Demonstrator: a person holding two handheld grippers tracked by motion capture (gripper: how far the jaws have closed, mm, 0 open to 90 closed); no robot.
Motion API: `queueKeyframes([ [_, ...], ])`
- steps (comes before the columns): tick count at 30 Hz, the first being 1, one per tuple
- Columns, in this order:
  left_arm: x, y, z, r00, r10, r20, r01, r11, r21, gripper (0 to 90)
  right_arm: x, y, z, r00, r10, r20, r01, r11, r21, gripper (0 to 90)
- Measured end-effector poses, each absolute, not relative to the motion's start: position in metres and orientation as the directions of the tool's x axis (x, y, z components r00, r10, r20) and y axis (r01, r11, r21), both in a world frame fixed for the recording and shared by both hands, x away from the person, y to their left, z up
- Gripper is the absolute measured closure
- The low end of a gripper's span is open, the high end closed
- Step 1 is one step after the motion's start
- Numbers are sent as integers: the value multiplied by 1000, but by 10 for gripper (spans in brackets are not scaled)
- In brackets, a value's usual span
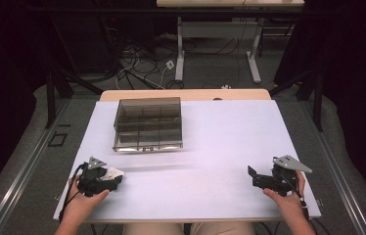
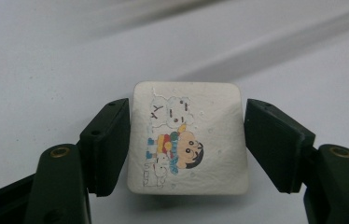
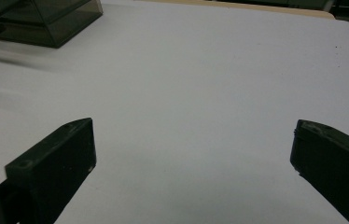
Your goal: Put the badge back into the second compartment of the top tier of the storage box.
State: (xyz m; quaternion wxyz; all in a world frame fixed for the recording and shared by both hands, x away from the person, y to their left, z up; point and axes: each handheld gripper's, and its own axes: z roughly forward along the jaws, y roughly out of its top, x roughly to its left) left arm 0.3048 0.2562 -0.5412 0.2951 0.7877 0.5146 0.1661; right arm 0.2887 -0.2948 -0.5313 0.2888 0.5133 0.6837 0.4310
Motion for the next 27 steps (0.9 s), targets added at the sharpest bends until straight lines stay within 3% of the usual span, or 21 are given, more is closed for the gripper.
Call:
queueKeyframes([
  [27,303,261,-521,262,958,-121,724,-112,680,333,290,-297,-533,-304,951,51,465,102,880,0],
])
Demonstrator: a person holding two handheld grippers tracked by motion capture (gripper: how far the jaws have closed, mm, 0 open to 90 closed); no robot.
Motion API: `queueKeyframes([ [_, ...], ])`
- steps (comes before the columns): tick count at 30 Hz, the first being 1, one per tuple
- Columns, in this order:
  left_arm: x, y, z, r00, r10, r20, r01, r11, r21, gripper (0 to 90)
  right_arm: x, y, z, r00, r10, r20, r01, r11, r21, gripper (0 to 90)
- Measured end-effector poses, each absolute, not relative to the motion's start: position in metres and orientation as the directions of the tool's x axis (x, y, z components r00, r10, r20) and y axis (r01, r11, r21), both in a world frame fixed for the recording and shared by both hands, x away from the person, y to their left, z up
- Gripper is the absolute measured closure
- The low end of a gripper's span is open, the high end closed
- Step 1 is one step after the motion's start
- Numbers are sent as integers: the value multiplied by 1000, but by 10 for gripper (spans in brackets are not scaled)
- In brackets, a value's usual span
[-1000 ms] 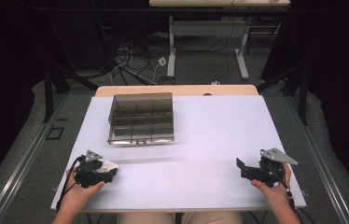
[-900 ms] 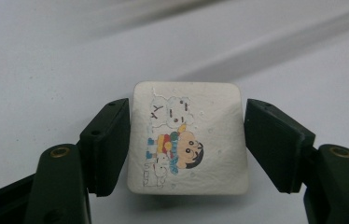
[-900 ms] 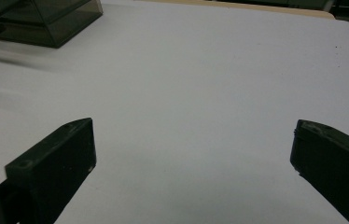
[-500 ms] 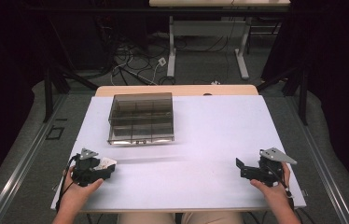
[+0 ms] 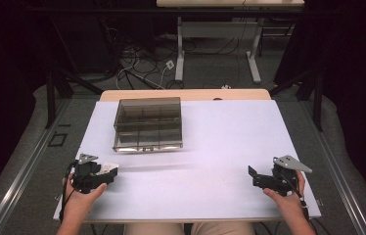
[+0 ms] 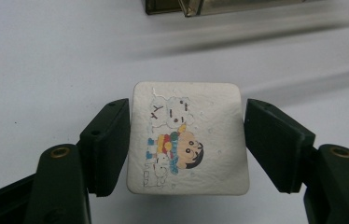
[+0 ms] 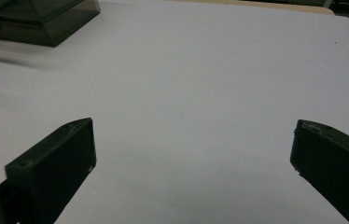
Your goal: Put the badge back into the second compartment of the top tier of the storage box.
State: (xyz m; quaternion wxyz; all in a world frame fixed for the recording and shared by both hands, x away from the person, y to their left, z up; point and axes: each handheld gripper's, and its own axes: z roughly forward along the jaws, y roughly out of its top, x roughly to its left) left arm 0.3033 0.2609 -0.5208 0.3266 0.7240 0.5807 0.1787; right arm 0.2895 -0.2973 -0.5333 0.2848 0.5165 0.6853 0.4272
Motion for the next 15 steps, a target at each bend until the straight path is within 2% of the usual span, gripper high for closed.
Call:
queueKeyframes([
  [15,300,255,-513,205,972,-118,732,-72,678,333,288,-297,-534,-306,950,58,460,94,883,0],
])
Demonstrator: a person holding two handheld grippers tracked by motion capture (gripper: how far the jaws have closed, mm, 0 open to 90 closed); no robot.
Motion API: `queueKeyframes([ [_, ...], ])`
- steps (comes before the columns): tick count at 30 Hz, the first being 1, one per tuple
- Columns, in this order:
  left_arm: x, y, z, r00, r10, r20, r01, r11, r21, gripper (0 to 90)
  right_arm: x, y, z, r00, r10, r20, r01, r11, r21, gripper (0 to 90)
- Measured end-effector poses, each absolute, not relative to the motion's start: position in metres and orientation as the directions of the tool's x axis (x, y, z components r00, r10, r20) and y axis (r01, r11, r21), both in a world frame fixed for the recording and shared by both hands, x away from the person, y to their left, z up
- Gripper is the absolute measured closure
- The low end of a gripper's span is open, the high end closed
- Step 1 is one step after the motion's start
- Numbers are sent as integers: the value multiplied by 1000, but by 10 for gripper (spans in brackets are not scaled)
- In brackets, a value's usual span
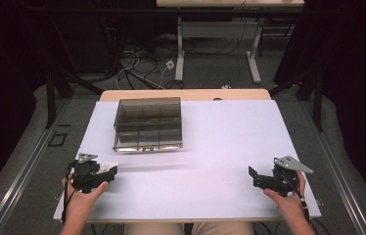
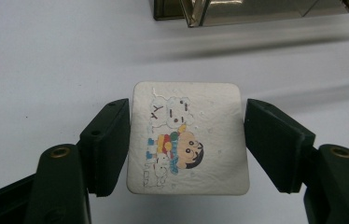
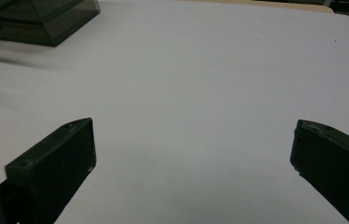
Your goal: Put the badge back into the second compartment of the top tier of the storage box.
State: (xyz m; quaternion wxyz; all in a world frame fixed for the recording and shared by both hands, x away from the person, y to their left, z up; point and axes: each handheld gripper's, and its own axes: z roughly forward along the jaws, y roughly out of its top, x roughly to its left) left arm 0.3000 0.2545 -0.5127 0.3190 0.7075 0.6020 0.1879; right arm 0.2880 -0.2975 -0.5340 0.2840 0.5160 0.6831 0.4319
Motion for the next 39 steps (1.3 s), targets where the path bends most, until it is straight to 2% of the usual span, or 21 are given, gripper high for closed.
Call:
queueKeyframes([
  [17,298,247,-500,182,972,-149,717,-27,697,333,288,-295,-533,-314,948,59,460,97,882,0],
  [24,297,242,-495,172,977,-129,698,-29,715,333,287,-294,-533,-311,949,56,454,96,886,0],
  [39,300,235,-482,130,982,-136,705,5,709,333,289,-290,-533,-352,934,57,447,114,887,0],
])
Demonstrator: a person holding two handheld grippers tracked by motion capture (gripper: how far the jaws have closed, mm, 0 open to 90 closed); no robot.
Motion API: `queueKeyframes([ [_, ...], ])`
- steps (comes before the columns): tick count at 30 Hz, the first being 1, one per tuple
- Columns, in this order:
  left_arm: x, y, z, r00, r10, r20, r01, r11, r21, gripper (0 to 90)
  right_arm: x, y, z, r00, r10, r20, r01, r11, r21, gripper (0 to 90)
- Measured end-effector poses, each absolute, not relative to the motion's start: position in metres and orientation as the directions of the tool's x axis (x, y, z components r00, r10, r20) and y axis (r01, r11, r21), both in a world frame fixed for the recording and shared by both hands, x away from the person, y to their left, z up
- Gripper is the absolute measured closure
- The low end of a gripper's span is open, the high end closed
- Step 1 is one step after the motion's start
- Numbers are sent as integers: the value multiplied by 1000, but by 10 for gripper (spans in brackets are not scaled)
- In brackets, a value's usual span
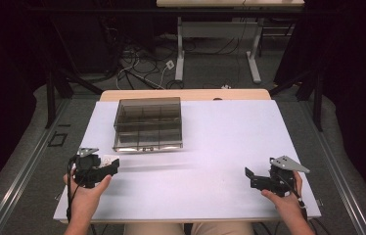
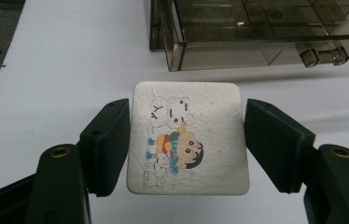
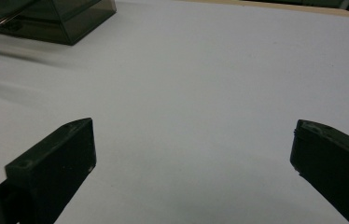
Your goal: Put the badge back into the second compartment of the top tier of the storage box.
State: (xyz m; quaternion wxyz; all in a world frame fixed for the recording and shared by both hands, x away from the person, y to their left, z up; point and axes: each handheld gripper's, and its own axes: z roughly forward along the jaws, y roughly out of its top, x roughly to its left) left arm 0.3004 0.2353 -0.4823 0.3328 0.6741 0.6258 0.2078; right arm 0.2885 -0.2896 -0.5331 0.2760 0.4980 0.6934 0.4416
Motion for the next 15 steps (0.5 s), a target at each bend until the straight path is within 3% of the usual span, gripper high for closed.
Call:
queueKeyframes([
  [15,313,221,-462,139,980,-144,694,7,720,333,287,-290,-534,-336,939,73,464,98,880,1],
])
